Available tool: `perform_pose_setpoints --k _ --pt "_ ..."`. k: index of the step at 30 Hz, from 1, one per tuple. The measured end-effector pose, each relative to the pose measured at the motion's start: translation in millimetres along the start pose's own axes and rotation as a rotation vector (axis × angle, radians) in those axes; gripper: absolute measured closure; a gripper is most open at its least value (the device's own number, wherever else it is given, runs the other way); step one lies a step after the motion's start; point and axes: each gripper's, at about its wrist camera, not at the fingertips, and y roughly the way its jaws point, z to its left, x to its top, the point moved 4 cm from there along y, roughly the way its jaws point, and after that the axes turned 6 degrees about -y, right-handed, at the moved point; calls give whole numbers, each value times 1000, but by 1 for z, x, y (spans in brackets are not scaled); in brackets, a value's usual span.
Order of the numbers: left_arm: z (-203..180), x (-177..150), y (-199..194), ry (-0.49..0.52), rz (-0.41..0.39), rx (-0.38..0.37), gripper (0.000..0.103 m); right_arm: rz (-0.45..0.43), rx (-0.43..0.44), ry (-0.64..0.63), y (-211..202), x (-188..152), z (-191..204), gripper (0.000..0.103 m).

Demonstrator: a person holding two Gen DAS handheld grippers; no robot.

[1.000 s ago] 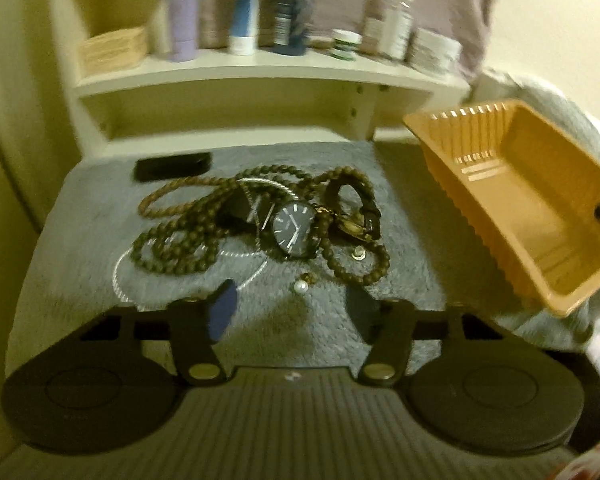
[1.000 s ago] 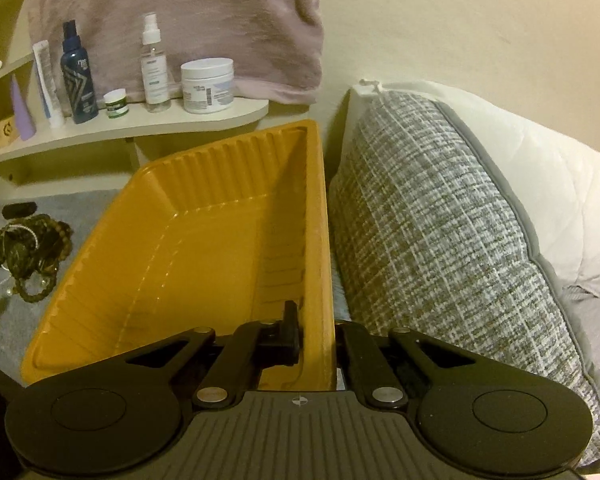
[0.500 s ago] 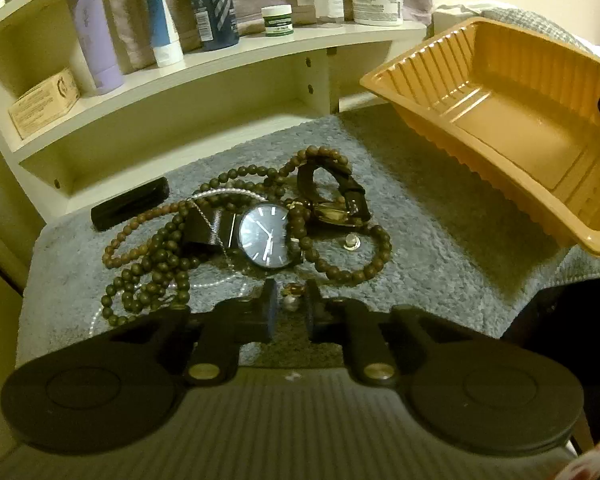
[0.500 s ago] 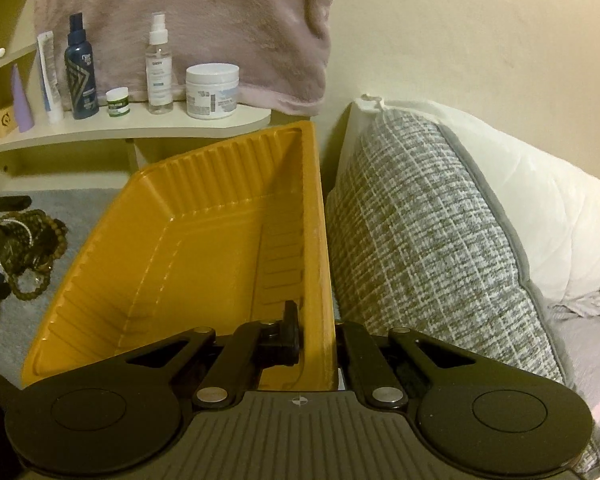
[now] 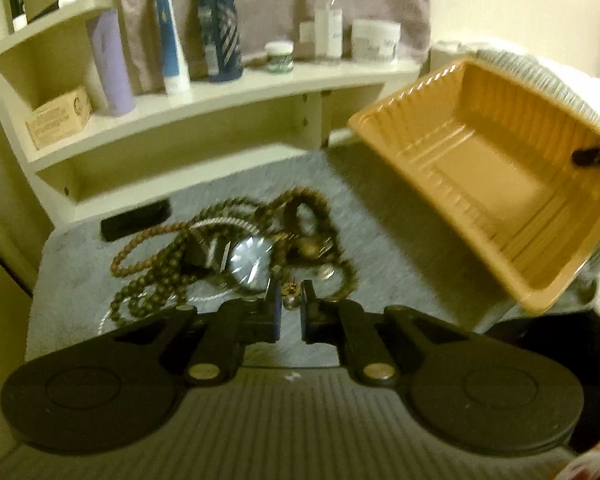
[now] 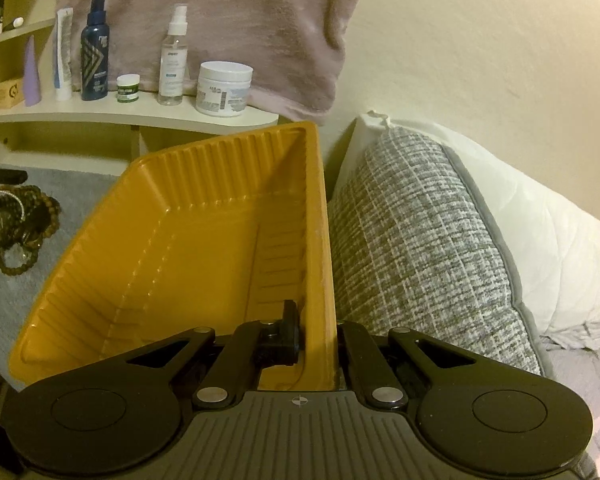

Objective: Organize jewelry
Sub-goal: 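Carry the pearl stud with the left gripper into the tray and release, then return the left gripper to the pile and grasp the dark beaded bracelet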

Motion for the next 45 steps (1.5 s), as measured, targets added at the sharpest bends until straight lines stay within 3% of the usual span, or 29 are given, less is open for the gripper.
perform_pose_setpoints --k 8,13,23,25,32,40,45 --pt "-49 19 -10 6 -62 -129 95 -14 -1 3 -2 1 2 100" --pt "-90 26 1 41 -62 -202 95 -10 3 28 -1 0 0 100" --pt "-128 17 22 79 -23 -244 93 -10 16 46 -1 -3 -1 100" --pt "-127 17 24 72 -23 -233 63 -9 16 49 -1 -3 -1 100" --pt "-96 8 1 28 -83 -137 62 -9 16 51 0 -4 0 100" --pt "-35 -18 -3 -69 -75 35 62 0 16 50 0 -6 0 100" --pt "-11 -22 4 -118 -71 93 63 4 15 45 0 -5 0 100"
